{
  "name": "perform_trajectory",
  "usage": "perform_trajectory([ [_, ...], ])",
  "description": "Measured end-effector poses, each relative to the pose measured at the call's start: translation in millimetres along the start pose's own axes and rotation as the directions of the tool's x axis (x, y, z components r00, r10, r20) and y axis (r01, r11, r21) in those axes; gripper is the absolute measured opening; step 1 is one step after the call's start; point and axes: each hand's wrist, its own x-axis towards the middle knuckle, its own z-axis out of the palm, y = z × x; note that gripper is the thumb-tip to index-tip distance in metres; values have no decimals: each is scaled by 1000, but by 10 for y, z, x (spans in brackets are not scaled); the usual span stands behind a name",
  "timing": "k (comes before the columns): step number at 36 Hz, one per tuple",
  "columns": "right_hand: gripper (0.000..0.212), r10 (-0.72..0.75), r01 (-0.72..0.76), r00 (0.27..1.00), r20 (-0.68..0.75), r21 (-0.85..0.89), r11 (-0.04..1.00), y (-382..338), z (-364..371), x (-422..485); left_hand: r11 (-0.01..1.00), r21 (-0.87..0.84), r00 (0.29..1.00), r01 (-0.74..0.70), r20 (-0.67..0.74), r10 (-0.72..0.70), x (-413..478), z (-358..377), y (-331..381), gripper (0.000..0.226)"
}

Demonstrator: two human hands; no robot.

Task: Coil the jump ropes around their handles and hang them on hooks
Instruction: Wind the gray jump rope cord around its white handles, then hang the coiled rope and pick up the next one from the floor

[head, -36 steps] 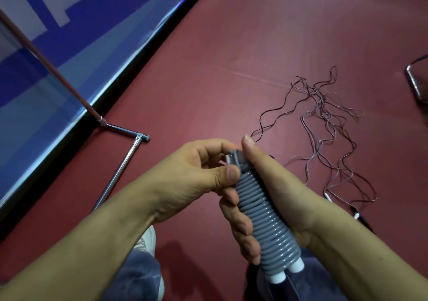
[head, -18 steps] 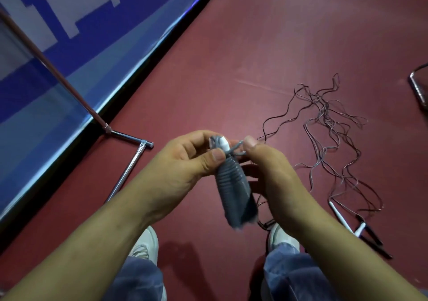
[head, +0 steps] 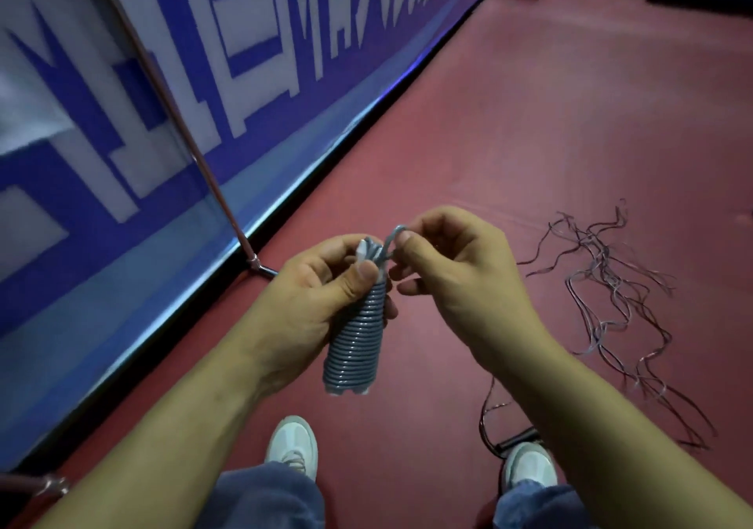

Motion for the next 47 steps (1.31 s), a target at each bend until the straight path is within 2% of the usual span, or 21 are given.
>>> perform_trajectory([
  [2,16,-48,48,999,-8,2,999,-263,233,57,996,75,998,-52,-13,54,-155,-77,275,35],
  [6,19,-51,51,998,23,-10,999,-530,528,218,984,160,994,-79,-65,90,-320,-163,621,28],
  [12,27,-186,196,968,171,-46,980,-1232,1324,364,955,259,967,-143,-169,190,-804,-662,1441,28],
  [15,22,-249,265,941,228,-39,964,-1530,1784,418,939,288,937,-187,-235,258,-1064,-919,1772,28],
  [18,24,-275,278,902,332,38,960,-1878,2304,500,921,316,882,-228,-334,333,-1312,-1178,2119,30],
  [23,26,-282,278,792,541,91,956,-2316,2952,659,891,362,733,-273,-522,437,-1562,-1558,2514,25],
  [27,21,-302,327,751,586,67,943,-2563,3338,864,888,313,648,-337,-606,460,-1621,-1804,2764,20],
  [34,19,-316,381,786,532,-13,924,-2727,3560,1224,878,354,544,-322,-690,477,-1252,-1929,2896,20],
  [39,18,-356,424,814,459,-49,904,-2769,3641,1333,869,334,469,-364,-741,481,-991,-1871,2934,20],
  [47,12,-171,199,864,474,-10,980,-2897,3776,1462,879,309,373,-363,-817,441,-743,-1812,3027,25],
])
